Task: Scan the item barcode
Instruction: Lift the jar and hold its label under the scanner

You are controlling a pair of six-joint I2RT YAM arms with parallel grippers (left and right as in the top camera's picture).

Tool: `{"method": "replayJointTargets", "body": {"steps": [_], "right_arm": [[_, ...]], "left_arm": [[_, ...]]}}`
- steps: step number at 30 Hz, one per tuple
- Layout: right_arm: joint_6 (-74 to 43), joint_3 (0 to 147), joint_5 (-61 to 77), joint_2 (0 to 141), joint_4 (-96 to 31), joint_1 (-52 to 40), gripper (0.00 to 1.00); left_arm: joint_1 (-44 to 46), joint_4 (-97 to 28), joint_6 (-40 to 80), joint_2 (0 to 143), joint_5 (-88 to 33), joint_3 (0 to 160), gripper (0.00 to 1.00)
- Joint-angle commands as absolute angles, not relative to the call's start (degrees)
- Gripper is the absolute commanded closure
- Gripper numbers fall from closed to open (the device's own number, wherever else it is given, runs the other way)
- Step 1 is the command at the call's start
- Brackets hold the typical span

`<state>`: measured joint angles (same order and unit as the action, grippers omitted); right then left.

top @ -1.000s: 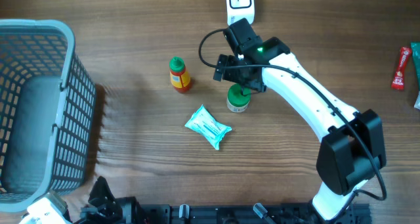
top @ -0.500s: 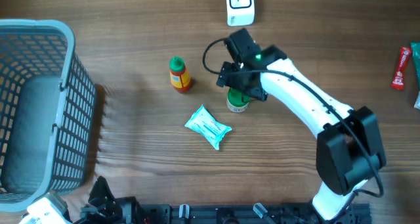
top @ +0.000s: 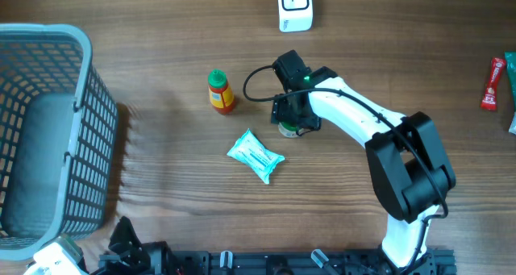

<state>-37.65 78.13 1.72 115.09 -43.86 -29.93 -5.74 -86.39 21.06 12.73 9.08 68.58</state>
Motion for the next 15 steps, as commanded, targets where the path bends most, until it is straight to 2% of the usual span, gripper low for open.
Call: {"method": "replayJointTargets", "body": {"steps": [1,3,6,9,15], "right_arm": [[-37.54,78.89,6.37,116.62,-44.56,-29.95,0.39],[-37.47,85.23,10.68,116.03,-51.37,-27.83,0.44],[-37.01,96.60,21.85,115.09,-65.69,-23.00,0.45],[-31.11,96.88,38.81,114.85,-73.47,-20.03,0.45],[-25.21,96.79,43.31,114.85,-88.20,-21.91,0.45]], "left_arm": [[-6.13,-86.21,20.12,12.36,9.02,68.69,0.00],[-6.13,-86.21,20.12,12.36,9.02,68.69,0.00],[-6.13,-86.21,20.12,12.36,9.02,68.69,0.00],[-6.13,-86.21,20.12,12.36,9.02,68.69,0.00],[-6.13,-86.21,20.12,12.36,9.02,68.69,0.00]]}}
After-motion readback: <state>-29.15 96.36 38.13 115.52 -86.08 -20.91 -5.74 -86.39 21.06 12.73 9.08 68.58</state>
